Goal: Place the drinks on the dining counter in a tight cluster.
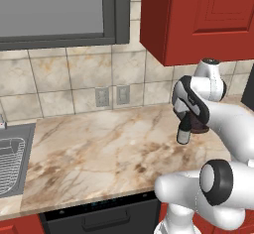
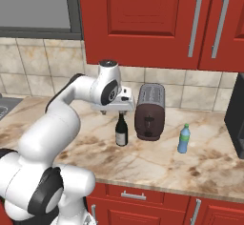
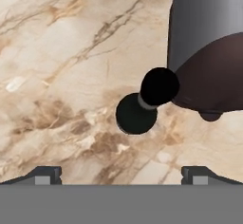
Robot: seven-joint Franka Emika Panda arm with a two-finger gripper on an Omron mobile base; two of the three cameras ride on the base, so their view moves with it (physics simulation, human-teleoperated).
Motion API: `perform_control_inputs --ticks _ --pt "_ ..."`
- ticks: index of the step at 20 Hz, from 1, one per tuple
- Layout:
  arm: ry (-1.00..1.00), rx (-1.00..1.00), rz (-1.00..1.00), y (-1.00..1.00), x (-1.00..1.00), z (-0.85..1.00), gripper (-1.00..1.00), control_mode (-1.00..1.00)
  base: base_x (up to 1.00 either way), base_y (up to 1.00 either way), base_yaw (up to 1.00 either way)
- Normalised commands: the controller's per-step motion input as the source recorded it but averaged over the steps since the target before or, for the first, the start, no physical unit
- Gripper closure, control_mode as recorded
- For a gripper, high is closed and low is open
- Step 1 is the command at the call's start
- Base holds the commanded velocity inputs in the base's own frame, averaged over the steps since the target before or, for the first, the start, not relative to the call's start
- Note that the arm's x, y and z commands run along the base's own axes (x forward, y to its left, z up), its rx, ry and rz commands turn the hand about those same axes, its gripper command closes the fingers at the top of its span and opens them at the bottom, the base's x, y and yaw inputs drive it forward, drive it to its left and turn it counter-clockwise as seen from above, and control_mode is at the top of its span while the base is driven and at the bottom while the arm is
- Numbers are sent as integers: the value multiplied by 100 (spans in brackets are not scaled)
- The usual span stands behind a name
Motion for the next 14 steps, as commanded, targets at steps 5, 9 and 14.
perform_control_inputs --ticks 5,9,14 --pt "-3 -5 -5 0 8 -27 -100 -100 0 0 0" --pt "-3 -1 -7 0 9 -29 -100 -100 0 0 0" --pt "-1 0 -3 0 25 -26 -100 -100 0 0 0"
